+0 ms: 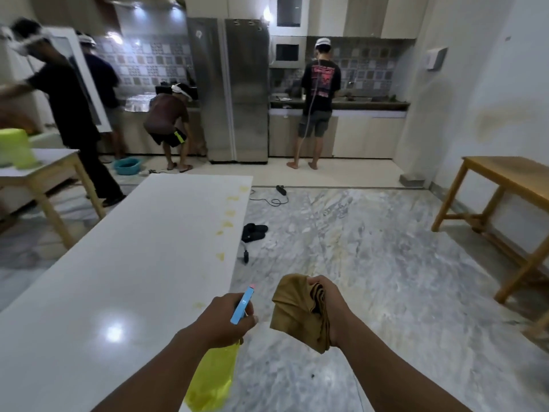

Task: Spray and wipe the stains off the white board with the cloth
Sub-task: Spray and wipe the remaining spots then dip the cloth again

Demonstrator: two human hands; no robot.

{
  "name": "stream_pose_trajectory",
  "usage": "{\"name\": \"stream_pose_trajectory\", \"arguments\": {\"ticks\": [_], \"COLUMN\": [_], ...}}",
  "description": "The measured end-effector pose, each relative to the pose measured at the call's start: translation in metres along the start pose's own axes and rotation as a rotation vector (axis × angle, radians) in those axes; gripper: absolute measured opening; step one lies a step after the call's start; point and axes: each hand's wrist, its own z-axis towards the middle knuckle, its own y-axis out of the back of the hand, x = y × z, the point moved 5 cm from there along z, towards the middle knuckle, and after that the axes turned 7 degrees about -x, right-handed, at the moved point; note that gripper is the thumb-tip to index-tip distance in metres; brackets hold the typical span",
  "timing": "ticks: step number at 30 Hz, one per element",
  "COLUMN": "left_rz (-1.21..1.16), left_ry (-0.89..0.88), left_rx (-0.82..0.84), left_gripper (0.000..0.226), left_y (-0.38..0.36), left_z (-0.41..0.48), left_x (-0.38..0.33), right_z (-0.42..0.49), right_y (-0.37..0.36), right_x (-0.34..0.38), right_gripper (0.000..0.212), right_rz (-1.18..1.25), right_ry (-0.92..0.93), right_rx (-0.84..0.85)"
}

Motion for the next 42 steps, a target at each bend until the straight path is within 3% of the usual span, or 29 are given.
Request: {"name": "stream_pose_trajectory", "arguments": {"ticks": [9,16,24,33,38,42], "left_rz": [0.003,-0.004,0.023,0.039,-0.074,-0.064], "left_ry": [0.086,0.079,0.13,0.226,0.273,0.275], "left_rx": [-0.081,-0.099,-0.124,-0.115,-0.084,-0.07], "left_gripper": [0.021,0.018,0.014,0.021,0.022,0.015], "left_y": [0.069,0.096,0.121,0.15,0.145,0.156], "left_z": [0.196,0.284,0.389,0.525,0.578,0.62], "left_x": [0.045,0.042,0.055,0.051,0.056,0.074], "right_z": [0.185,0.278,0.389,0.522,0.579,0.618], "right_y": [-0.101,-0.154,-0.2,-0.235,-0.255,-0.284], "right_x": [0.096,0.154,0.207,0.283,0.307,0.315], "right_gripper": [0.035,0.051,0.044,0.087,0.069,0.076], "right_rz": [-0.018,0.02,0.03,0.076,0.1,0.055], "right_ry": [-0.066,-0.077,-0.121,-0.195,-0.267,-0.295], "right_rx": [0.119,0.173,0.29,0.43,0.407,0.38]}}
